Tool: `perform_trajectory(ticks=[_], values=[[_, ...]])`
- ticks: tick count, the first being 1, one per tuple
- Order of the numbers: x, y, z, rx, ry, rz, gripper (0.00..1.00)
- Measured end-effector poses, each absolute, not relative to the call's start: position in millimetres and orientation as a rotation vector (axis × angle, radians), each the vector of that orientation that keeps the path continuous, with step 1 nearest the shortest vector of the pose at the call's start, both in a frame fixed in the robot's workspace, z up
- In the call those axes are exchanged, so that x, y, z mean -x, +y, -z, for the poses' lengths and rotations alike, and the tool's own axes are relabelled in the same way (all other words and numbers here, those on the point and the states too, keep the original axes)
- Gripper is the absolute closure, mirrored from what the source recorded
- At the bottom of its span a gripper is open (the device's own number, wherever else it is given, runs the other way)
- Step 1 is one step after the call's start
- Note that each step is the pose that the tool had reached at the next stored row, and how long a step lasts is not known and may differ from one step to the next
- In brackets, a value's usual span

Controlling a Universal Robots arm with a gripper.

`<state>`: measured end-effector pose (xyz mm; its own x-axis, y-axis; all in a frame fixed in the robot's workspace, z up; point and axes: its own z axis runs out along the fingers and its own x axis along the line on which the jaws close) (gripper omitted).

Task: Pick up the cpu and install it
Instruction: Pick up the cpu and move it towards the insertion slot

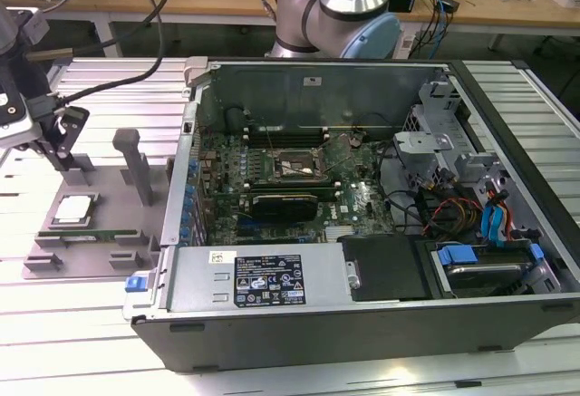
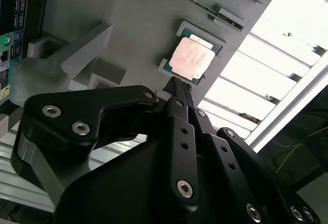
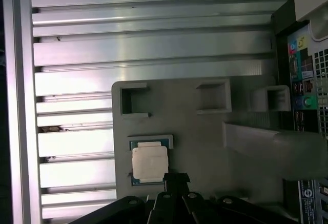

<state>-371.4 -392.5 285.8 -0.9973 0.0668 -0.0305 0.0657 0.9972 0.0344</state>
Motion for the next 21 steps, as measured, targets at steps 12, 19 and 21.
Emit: perform_trajectory(ticks=[12,19,21], values=[[384.2,-393.3,-274.5,-0.103,3.108,-0.052,0.89],[385.4,-400.0,-266.4,-0.103,3.108,-0.052,0.89],[385.5,-401.5,-260.2,-0.103,3.108,-0.052,0.89]])
